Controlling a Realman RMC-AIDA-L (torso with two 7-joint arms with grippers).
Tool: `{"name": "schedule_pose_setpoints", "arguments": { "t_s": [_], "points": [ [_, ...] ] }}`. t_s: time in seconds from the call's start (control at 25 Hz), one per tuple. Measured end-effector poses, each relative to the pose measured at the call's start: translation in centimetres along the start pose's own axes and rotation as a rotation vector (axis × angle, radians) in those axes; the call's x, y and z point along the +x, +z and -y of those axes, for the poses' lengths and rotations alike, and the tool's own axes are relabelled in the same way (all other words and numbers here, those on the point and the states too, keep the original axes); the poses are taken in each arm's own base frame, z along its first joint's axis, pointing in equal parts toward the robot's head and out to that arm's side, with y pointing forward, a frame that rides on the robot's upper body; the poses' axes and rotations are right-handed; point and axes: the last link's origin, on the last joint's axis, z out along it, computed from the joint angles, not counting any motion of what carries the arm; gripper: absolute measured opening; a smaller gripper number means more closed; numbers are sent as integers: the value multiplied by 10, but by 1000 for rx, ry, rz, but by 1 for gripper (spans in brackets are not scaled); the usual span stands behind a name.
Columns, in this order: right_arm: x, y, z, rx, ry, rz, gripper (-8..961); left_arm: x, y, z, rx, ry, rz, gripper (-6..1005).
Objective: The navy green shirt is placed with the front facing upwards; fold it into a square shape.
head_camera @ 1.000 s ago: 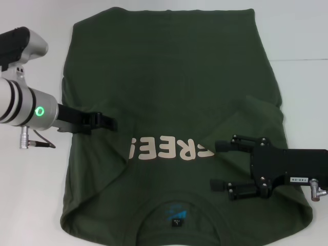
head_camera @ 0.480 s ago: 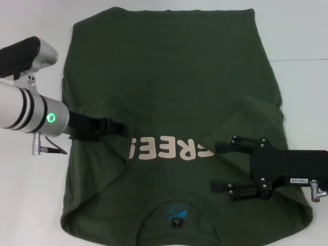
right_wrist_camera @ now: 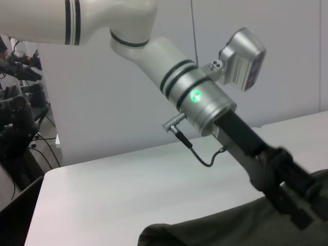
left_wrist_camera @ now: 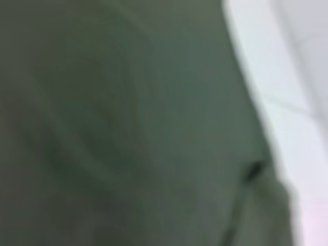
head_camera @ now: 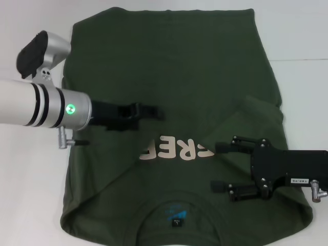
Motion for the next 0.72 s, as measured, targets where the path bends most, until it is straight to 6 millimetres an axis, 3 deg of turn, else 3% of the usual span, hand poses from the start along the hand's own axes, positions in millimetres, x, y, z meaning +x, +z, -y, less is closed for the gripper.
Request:
{"name": "schedule_pose_setpoints", "arguments": {
  "t_s": [0.2,0.44,0.72],
  "points": [
    [1,-2,0,4,-1,-2,942,5,-15,-12,-203,-16,-74,890],
    [0,-7,2,18,14,-3,942,2,-37,9,-191,39,-107,889],
    [-26,-25,19,91,73,-40,941,-13,-65,13,-178,473,-141,889]
  ]
}}
